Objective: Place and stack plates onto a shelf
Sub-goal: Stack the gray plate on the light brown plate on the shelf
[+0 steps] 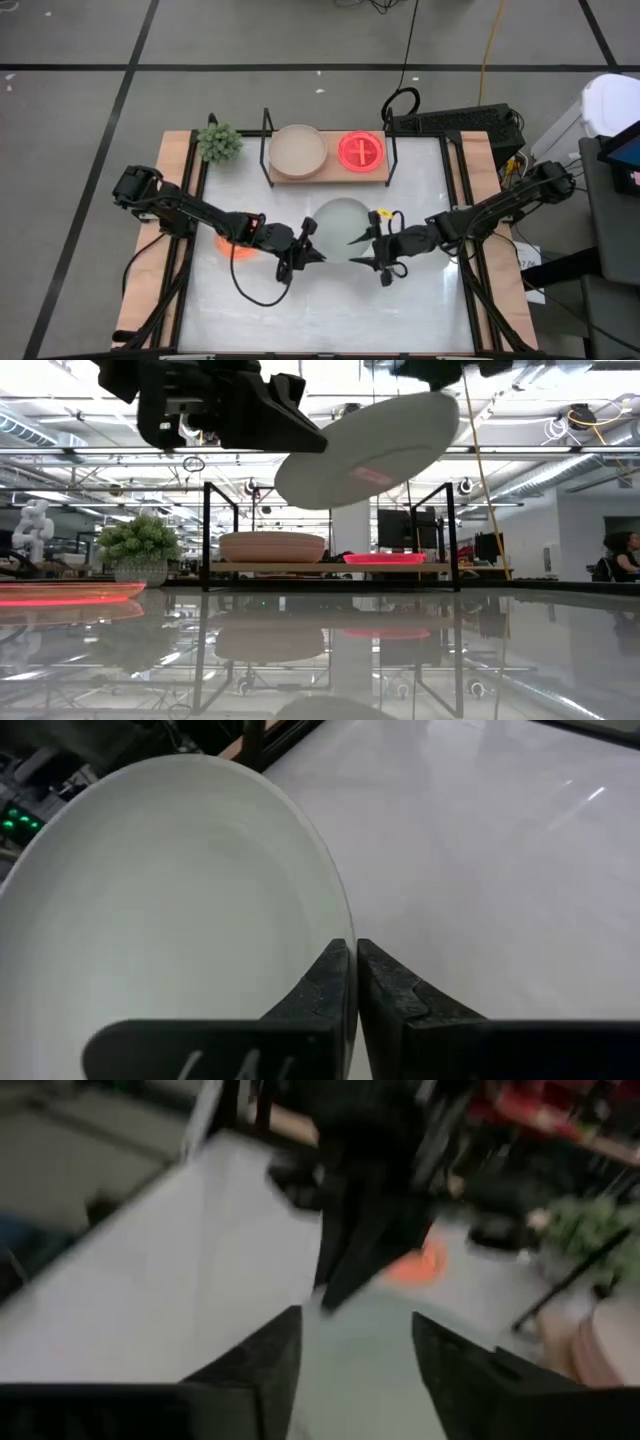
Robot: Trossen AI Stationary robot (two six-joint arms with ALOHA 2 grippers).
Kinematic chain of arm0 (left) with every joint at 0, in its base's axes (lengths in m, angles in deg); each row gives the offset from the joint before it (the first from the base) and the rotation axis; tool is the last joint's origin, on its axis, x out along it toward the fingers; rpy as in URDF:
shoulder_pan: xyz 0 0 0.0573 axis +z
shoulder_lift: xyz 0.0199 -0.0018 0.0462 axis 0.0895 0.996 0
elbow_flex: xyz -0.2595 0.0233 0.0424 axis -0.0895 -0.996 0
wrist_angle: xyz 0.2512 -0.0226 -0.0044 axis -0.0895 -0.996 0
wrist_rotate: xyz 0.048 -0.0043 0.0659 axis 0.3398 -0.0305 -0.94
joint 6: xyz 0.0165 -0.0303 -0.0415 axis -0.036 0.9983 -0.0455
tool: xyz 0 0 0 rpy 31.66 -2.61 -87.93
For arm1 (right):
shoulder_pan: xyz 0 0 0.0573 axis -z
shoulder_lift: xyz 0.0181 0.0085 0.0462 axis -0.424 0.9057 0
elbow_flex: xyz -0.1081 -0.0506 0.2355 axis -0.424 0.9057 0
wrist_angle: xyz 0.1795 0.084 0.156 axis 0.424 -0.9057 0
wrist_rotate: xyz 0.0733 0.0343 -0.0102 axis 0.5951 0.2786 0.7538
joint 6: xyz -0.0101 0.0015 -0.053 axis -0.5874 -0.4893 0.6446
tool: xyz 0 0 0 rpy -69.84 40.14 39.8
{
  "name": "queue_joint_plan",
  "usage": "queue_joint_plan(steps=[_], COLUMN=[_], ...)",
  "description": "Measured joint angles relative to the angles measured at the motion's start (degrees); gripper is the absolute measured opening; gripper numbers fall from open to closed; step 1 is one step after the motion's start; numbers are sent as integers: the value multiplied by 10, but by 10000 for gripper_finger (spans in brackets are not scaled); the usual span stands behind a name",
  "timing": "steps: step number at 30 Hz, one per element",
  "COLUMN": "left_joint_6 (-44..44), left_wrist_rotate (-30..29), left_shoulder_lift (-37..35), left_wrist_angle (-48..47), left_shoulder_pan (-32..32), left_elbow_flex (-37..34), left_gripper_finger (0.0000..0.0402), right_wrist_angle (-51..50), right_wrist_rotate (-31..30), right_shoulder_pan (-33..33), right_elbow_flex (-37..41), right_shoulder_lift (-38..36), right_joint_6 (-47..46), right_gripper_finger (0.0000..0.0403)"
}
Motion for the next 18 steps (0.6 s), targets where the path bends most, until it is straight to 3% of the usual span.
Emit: queue_joint_plan(steps=[8, 18], left_joint_6=[-18, -21], left_wrist_rotate=[-7, -42], left_shoulder_lift=[0, -30], left_wrist_angle=[-10, -42], left_shoulder_pan=[0, 8], left_elbow_flex=[1, 2], left_gripper_finger=[10, 10], right_wrist_angle=[95, 55], right_wrist_rotate=[-12, -99], right_shoulder_pan=[-5, -52], right_elbow_flex=[0, 0], right_shoulder_lift=[-23, -106], right_joint_6=[25, 24], right_gripper_finger=[221, 209])
